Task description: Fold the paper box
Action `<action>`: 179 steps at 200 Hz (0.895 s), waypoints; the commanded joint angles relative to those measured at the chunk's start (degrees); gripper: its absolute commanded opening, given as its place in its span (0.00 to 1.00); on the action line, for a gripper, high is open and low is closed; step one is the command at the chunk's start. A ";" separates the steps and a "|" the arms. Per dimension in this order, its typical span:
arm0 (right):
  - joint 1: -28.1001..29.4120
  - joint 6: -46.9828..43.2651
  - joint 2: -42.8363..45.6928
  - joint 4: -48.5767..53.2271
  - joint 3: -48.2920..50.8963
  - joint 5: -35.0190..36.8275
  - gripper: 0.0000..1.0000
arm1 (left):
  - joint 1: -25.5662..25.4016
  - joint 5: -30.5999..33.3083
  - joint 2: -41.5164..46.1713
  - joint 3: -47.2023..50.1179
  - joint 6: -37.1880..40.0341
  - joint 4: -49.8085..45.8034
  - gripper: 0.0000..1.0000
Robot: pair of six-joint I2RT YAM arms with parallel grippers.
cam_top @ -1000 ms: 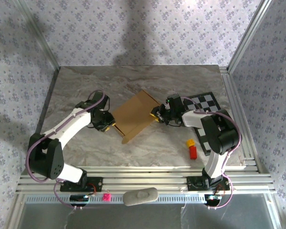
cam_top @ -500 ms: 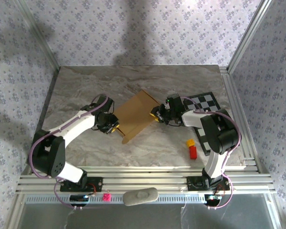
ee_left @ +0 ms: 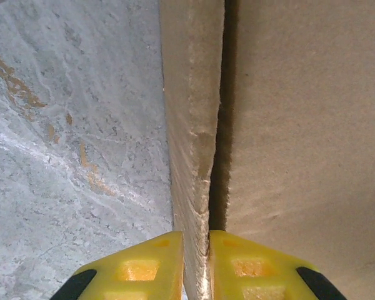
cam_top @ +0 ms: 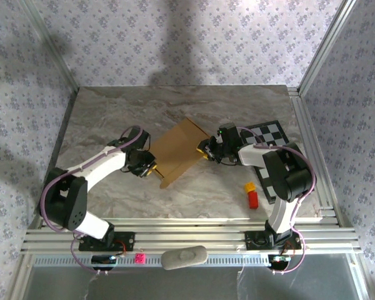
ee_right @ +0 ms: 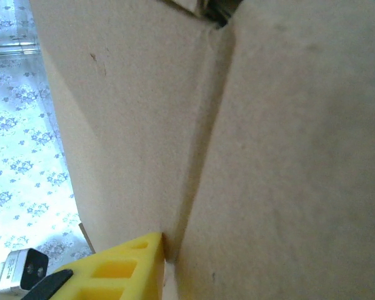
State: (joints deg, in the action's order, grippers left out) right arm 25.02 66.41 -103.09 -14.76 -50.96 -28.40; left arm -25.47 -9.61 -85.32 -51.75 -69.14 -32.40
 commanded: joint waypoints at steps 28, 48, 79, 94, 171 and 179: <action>0.24 -0.54 -1.06 1.62 -1.16 -0.34 0.28 | -0.86 0.02 -2.53 2.00 -2.49 2.87 0.21; 0.20 -0.65 -0.80 1.75 -1.22 -0.36 0.28 | -0.81 0.62 -2.93 1.79 -2.08 2.74 0.09; 0.12 -6.15 1.65 6.28 -2.87 0.56 0.47 | 0.08 0.09 -2.27 -1.50 -0.22 -1.48 0.00; -0.43 -13.16 5.39 12.73 -5.08 2.57 0.55 | 1.98 -3.48 -2.08 -4.22 1.45 -3.76 0.00; -9.04 -22.19 25.15 41.77 -17.78 23.07 0.87 | 13.64 -39.21 -13.92 -19.16 19.31 -23.93 0.00; -9.84 -19.69 25.33 43.71 -19.37 23.29 0.93 | 14.00 -40.34 -14.38 -20.12 20.69 -24.92 0.00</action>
State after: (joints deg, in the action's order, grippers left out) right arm 16.75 44.60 -78.52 16.05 -67.51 -11.90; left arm -12.21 -38.09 -98.70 -68.71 -56.03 -48.62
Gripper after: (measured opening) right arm 0.871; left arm 0.044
